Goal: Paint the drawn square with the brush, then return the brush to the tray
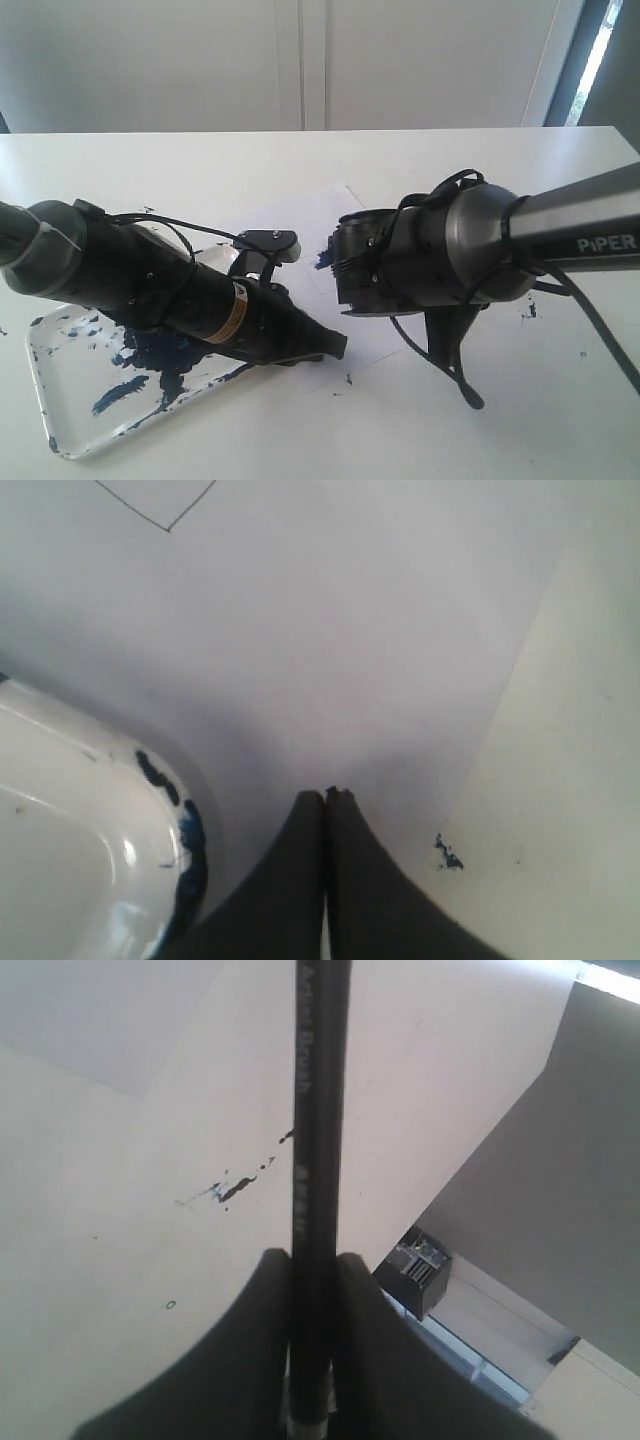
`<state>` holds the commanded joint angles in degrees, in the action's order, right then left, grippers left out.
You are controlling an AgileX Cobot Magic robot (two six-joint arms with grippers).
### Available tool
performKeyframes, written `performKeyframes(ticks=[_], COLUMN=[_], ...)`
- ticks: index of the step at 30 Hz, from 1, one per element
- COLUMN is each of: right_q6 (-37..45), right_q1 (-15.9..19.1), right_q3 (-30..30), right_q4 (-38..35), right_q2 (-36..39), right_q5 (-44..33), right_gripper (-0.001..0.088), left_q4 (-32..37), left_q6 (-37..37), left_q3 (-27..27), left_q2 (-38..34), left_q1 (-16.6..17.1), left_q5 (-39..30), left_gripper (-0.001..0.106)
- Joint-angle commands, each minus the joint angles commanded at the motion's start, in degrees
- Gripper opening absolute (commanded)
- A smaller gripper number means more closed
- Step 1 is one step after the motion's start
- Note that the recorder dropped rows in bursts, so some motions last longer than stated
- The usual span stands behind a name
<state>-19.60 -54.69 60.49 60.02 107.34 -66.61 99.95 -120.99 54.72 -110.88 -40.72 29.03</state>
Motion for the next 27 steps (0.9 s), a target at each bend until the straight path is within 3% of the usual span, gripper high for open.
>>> performKeyframes(ticks=[9,20,27], right_q6=[1.6,1.7,1.7], right_q1=[-0.9,-6.4,-6.4], right_q3=[0.0,0.0,0.0], right_q4=[-1.7,-3.8,-3.9], right_q2=[0.0,0.0,-0.8], right_q5=[-0.7,-1.6,-3.4], right_gripper=[0.0,0.0,0.0], left_q4=[0.0,0.0,0.0], left_q6=[0.0,0.0,0.0], left_q3=[0.0,0.0,0.0], left_q2=[0.0,0.0,0.0], left_q1=[0.0,0.0,0.0], left_q5=[-0.1,-0.1,-0.1], left_gripper=[0.0,0.0,0.0])
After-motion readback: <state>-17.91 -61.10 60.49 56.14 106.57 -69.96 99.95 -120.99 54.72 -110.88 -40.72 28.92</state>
